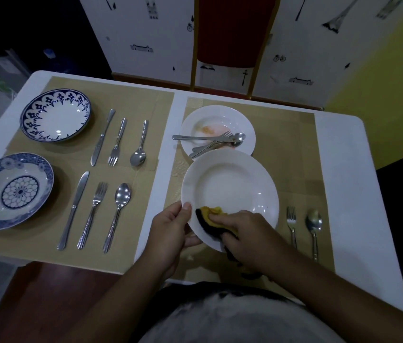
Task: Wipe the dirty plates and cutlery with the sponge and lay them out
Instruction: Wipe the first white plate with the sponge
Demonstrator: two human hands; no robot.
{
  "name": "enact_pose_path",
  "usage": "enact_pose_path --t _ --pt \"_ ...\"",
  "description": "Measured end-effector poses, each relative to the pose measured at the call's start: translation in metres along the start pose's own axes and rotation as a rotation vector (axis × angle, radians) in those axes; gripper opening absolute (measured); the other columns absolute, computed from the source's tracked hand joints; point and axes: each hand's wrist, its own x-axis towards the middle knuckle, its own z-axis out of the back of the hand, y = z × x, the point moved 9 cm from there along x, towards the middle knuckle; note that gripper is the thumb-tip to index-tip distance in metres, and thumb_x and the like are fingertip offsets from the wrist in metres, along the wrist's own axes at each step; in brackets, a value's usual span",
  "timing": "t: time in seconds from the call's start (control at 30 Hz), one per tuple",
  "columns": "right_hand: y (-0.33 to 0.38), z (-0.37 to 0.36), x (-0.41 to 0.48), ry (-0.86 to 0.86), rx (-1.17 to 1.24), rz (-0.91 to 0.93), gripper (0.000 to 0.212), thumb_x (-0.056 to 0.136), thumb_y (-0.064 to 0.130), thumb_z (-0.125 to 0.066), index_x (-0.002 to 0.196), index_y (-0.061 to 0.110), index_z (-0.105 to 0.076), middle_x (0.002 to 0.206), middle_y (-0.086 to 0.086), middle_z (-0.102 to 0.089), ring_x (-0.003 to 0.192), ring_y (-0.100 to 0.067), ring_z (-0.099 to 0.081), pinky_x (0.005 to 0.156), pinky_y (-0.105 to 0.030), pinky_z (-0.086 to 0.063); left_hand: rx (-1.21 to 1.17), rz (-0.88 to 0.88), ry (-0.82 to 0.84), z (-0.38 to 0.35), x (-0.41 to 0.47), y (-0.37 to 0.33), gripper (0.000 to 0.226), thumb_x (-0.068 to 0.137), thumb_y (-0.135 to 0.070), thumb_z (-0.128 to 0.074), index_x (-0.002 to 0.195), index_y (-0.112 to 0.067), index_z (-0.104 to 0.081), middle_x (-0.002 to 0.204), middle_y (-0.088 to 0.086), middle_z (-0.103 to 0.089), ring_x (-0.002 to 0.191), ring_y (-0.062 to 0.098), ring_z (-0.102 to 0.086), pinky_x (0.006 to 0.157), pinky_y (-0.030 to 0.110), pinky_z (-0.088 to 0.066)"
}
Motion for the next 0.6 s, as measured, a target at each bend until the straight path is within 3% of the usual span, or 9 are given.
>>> enact_pose_path --t 0.13,0.23,0.4,0.5,0.6 --pt "0.013 0.006 0.003 -0.081 0.074 0.022 0.049 0.086 0.016 -0.058 0.129 0.040 -0.056 0.113 0.006 -0.067 0.094 -0.006 -0.054 0.084 -0.014 -0.041 -0.020 0.018 0.026 -0.011 -0.001 0.001 0.029 0.105 -0.025 -0.048 0.117 -0.011 -0.071 0.108 0.012 -0.077 0.099 0.030 -0.074 0.081 0.049 -0.061" --pt "0.012 0.002 0.001 0.022 -0.044 0.078 0.052 0.079 0.013 -0.057 0.125 0.036 -0.060 0.108 0.005 -0.069 0.091 -0.014 -0.049 0.079 -0.021 -0.038 -0.064 0.010 -0.020 0.000 0.002 -0.006 0.027 0.105 -0.019 -0.047 0.114 -0.006 -0.070 0.102 0.014 -0.078 0.090 0.028 -0.076 0.068 0.041 -0.063" --pt "-0.036 0.013 -0.002 0.096 -0.255 -0.098 0.046 0.079 0.015 -0.057 0.122 0.032 -0.064 0.110 -0.004 -0.069 0.101 -0.020 -0.054 0.080 -0.024 -0.042 0.008 -0.001 -0.039 0.016 -0.002 -0.006 0.027 0.105 -0.017 -0.048 0.117 -0.006 -0.069 0.099 0.013 -0.078 0.085 0.025 -0.076 0.064 0.039 -0.062" --pt "-0.056 0.041 0.005 -0.067 -0.318 -0.161 0.042 0.081 0.012 -0.057 0.120 0.025 -0.066 0.107 -0.005 -0.070 0.095 -0.023 -0.061 0.079 -0.026 -0.046 0.047 0.017 -0.007 0.014 -0.007 0.001 0.027 0.105 -0.017 -0.049 0.120 -0.007 -0.069 0.103 0.014 -0.077 0.090 0.029 -0.076 0.068 0.042 -0.062" --pt "-0.056 0.064 0.013 -0.256 -0.232 -0.145 0.044 0.081 0.007 -0.057 0.122 0.022 -0.064 0.103 -0.005 -0.071 0.086 -0.021 -0.064 0.075 -0.024 -0.047 0.078 0.027 0.038 0.004 -0.012 0.006 0.027 0.105 -0.018 -0.050 0.123 -0.012 -0.068 0.105 0.012 -0.077 0.095 0.030 -0.075 0.073 0.046 -0.063"
